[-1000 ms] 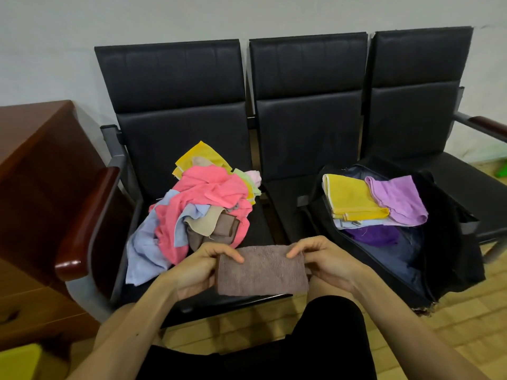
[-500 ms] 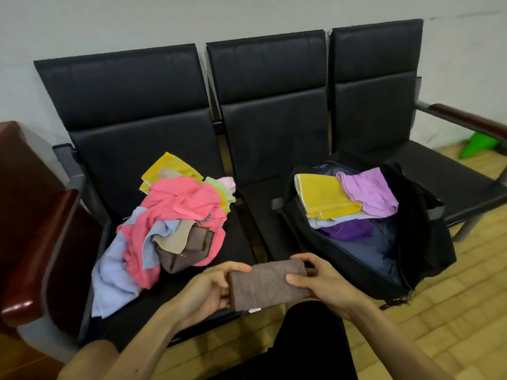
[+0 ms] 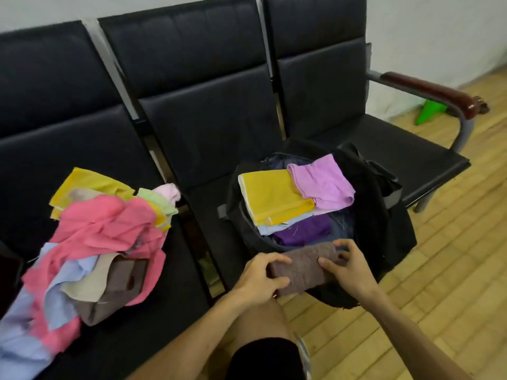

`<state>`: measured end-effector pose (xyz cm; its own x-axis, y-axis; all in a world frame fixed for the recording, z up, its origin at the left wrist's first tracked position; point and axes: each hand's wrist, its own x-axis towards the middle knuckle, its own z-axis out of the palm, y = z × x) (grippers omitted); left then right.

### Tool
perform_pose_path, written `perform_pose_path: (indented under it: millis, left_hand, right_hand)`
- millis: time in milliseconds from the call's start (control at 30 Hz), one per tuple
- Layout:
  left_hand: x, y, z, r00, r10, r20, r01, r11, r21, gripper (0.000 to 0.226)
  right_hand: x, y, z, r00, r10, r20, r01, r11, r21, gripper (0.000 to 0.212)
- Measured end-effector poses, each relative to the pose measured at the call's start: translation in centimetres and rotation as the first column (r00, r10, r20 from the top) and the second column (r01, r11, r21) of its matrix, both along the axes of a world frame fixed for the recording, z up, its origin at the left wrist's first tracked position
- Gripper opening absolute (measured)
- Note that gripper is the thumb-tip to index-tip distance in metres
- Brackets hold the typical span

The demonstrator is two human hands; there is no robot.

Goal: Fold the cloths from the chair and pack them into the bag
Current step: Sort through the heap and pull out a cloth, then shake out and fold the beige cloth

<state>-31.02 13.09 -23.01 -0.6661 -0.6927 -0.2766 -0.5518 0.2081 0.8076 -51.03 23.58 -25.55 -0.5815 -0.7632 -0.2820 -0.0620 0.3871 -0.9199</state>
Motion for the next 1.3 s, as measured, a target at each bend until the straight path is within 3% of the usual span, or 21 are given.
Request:
perform_pose_path:
  millis: [267,633,833,967,1100,1233,1300]
  left_hand:
    - [-9.4,-6.0,-4.1,0.999,-0.021,0.045,0.027,0.991,-0.128,0.036]
    - [-8.4,-8.1,-9.2,0.965,0.036,0.259,0.055,0.940,-0.337,0.039]
    - [-8.0,-7.7,-8.0,0.939,0.012,0.344,0.103,0.944,-0.315,0.042]
    - [-6.7,-6.9,-5.0,0.958,0.064,0.281,0.040,0.936,-0.351,0.038]
    - [-2.9,-6.8,-1.4,0.978,0.104,0.179,-0.027,0.921,-0.389,0.022]
    - [4.0,-6.3,1.5,0.977,0.206,0.051,-0.169,0.902,-0.398,0.016]
    - [8.4,-6.0,1.9,0.952,0.306,-0.019,-0.289,0.873,-0.394,0.013]
  right_hand:
    - [-7.2,-6.7,-4.7,0.981,-0.047,-0.186,0.068,0.992,0.108,0.048]
    - [-6.0,-11.7,-8.0,0.942,0.033,-0.335,0.005,0.994,0.111,0.049]
    - [-6.2,-10.9,-7.1,0.900,0.144,-0.413,-0.035,0.965,0.261,0.066]
    - [-5.5,-9.1,-4.9,0.886,0.166,-0.434,-0.024,0.949,0.314,0.077]
    - [-2.3,-7.5,-2.0,0.835,0.045,-0.548,0.059,0.983,0.171,0.060]
    - [5.7,-7.7,0.4,0.772,0.061,-0.633,-0.153,0.984,-0.091,0.041]
    - [10.6,-8.5,1.0,0.795,0.135,-0.592,-0.268,0.953,-0.143,0.039]
